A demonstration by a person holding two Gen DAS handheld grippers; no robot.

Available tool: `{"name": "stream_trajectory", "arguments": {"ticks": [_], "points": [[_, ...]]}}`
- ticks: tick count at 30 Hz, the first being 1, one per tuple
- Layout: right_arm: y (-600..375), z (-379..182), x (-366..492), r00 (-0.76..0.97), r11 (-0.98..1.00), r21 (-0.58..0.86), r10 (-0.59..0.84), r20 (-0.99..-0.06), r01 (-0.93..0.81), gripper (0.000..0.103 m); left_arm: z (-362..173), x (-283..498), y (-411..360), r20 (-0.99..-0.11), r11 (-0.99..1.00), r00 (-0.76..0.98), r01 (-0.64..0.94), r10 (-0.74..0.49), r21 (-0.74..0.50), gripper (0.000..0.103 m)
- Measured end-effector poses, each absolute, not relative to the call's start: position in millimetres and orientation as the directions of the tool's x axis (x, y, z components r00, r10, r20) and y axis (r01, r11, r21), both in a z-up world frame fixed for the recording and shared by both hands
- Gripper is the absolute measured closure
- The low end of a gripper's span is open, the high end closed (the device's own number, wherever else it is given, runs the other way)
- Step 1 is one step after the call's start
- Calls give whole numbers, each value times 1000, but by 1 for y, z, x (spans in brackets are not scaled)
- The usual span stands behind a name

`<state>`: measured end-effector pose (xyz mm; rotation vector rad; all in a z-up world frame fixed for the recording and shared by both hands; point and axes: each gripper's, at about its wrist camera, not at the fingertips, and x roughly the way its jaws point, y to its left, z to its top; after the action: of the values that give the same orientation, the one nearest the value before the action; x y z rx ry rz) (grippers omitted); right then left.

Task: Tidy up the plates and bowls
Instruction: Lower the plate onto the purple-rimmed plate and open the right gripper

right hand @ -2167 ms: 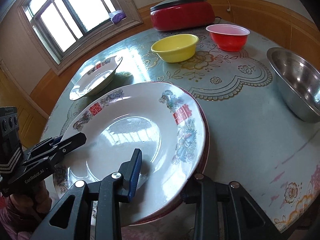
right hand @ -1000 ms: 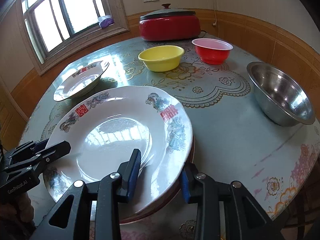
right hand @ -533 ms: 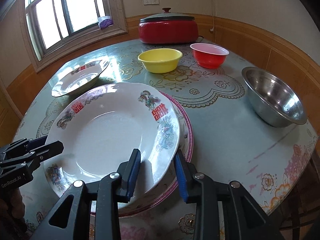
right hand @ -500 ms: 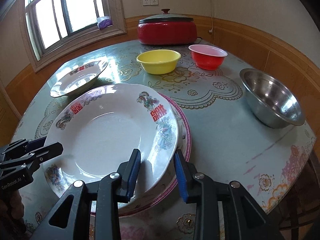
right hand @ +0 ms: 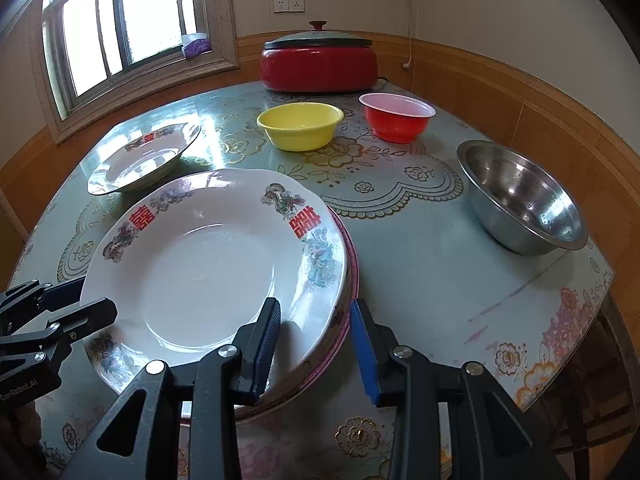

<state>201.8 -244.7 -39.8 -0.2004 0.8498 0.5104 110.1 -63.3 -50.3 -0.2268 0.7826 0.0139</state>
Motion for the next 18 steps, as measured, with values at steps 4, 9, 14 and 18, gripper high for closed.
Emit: {"name": "stream_trajectory", "arguments": {"ticks": [4,9,14,18], "points": [[-246,-41,204,543,869,49,352,-762,-493,64,-47,106,-59,-688,971,722,-108,-71,-214,50],[-247,-34,203,563,872,62,366,-741,-485,59,-46,103,-50,-695,964,719,-168,-22,-205,38],[-245,-21,201,591,873,81,392,-705,-482,35,-44,97,-33,-691,941,722,-225,-12,-251,21],[-235,-12,197,585,850,100,436,-684,-517,34,-42,95,-24,-697,928,717,-257,-4,-270,21]]}}
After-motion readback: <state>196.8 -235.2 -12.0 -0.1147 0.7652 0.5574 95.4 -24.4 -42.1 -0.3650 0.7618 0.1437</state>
